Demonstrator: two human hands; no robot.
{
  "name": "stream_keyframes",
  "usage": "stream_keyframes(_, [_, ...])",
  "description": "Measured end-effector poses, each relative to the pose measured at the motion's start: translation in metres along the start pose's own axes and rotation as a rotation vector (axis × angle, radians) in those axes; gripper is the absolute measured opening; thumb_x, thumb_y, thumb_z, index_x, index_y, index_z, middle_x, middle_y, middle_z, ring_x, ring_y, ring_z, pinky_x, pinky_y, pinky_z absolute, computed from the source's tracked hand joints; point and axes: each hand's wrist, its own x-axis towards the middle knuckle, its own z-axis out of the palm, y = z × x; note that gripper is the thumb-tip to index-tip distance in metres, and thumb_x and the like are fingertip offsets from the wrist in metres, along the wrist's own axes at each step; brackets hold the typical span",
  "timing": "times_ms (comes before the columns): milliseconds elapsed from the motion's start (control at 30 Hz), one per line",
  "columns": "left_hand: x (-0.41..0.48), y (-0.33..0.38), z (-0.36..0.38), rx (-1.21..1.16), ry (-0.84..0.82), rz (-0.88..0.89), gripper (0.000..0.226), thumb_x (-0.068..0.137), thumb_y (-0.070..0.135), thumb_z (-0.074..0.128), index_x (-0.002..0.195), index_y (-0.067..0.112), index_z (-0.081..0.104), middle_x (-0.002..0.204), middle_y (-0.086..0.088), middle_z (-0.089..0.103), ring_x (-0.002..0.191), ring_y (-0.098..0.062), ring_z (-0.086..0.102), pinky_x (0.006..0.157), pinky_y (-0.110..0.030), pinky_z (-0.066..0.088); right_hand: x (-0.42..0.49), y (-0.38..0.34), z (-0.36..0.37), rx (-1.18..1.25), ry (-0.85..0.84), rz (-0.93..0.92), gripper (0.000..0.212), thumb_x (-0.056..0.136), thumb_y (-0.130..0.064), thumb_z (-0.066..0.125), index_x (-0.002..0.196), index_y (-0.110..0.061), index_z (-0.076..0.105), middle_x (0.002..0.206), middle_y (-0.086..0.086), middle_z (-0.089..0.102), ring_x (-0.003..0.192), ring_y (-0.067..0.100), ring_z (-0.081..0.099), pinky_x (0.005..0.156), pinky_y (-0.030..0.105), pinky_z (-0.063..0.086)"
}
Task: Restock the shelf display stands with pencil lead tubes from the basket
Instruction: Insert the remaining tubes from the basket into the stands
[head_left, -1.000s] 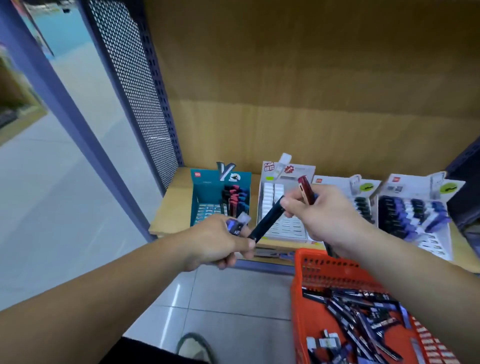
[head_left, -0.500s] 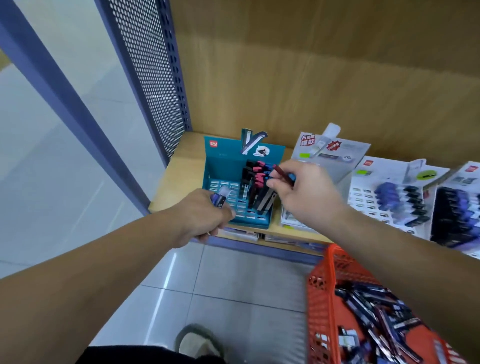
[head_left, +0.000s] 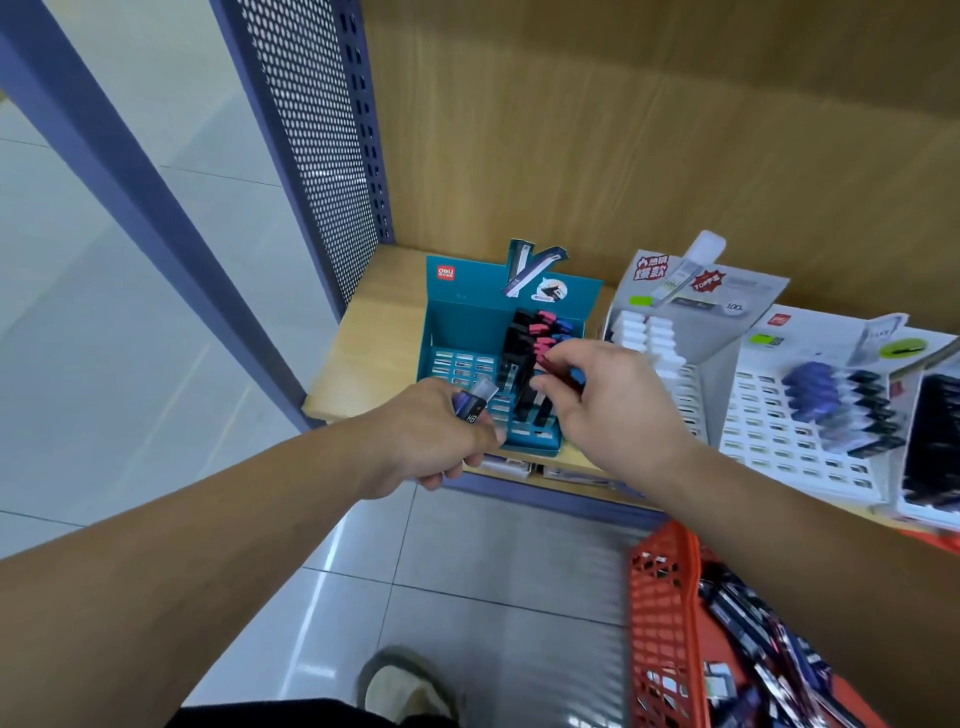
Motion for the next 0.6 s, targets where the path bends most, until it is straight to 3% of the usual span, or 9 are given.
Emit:
stream_keyframes(233, [0.002, 0.0, 0.0, 0.006, -0.004, 0.014, 0.016, 0.094, 0.028, 0.072, 0.09, 0.013, 0.07, 0.067, -0.001, 0.064, 0.052, -0.013, 0.053, 0.049, -0.025, 0.046, -0.004, -0.002, 0.005, -0.082, -0.053, -0.101, 0.016, 0.088, -0.016, 0.076, 0.103, -0.02, 0.073, 0.098, -0.002, 0.071, 0.094, 0.024, 0.065, 0.077, 0.047, 0.057])
stream_keyframes(467, [0.001, 0.0, -0.002, -0.01, 0.006, 0.004, 0.015, 0.093, 0.027, 0.073, 0.09, 0.013, 0.069, 0.06, 0.003, 0.06, 0.052, -0.014, 0.052, 0.048, -0.026, 0.044, 0.013, -0.006, -0.005, -0.223, -0.089, 0.022, 0.006, 0.096, -0.025, 0.067, 0.102, -0.027, 0.067, 0.092, -0.006, 0.059, 0.091, 0.024, 0.061, 0.066, 0.034, 0.051])
stream_keyframes(600, [0.001, 0.005, -0.004, -0.003, 0.021, 0.019, 0.015, 0.093, 0.028, 0.073, 0.088, 0.014, 0.068, 0.066, -0.001, 0.062, 0.051, -0.012, 0.052, 0.048, -0.026, 0.045, 0.021, -0.02, -0.007, -0.32, -0.17, -0.003, 0.007, 0.099, -0.03, 0.063, 0.105, -0.029, 0.066, 0.101, -0.005, 0.062, 0.098, 0.024, 0.061, 0.07, 0.035, 0.05])
